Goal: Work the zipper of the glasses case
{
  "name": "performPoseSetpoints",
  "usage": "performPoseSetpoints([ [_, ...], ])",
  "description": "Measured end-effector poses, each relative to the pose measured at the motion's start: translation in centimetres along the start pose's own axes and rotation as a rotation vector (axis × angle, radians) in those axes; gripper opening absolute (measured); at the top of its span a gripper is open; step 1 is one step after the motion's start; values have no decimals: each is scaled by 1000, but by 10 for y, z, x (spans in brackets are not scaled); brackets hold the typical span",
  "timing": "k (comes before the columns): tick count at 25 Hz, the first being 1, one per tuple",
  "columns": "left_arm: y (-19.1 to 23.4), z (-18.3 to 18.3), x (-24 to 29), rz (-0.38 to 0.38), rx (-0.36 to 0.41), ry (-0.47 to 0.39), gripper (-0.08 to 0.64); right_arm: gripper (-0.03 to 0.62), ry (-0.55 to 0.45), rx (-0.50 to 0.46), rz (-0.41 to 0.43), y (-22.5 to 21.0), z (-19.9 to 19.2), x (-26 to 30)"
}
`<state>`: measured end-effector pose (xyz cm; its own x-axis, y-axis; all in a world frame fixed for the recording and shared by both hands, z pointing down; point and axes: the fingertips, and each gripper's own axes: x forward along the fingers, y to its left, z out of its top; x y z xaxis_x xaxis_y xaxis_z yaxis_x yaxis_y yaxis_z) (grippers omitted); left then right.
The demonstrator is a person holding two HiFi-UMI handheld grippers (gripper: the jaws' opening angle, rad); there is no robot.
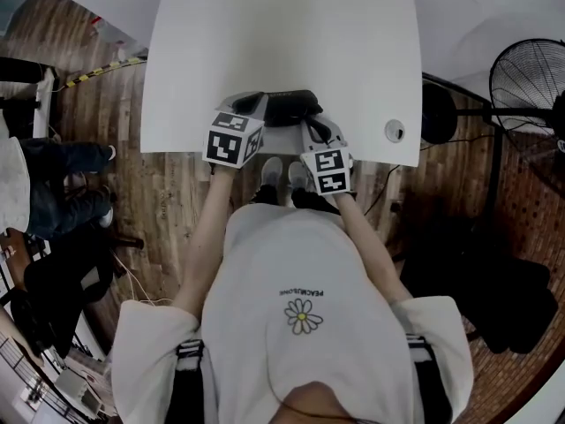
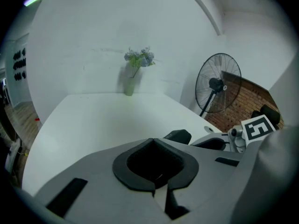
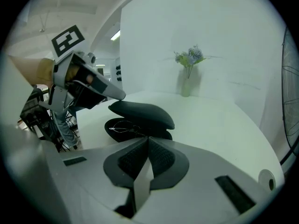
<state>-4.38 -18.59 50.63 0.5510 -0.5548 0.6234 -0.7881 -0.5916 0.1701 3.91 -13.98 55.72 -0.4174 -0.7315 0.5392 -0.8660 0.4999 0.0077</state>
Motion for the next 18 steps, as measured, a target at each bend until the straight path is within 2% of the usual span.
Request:
performPoseSetpoints([
  [8, -20, -38, -1, -16, -13, 67, 14, 8, -28, 21, -32, -7, 0, -21],
  [12, -26, -44, 0, -16, -23, 73, 14, 8, -79, 45, -47, -19, 11, -32],
  [15, -28, -47, 0, -14, -23, 76, 14, 8, -90, 7, -38, -28, 23, -29],
  [18, -27, -47, 0, -11, -19, 78, 14, 8, -60, -68, -11, -37, 30, -14],
])
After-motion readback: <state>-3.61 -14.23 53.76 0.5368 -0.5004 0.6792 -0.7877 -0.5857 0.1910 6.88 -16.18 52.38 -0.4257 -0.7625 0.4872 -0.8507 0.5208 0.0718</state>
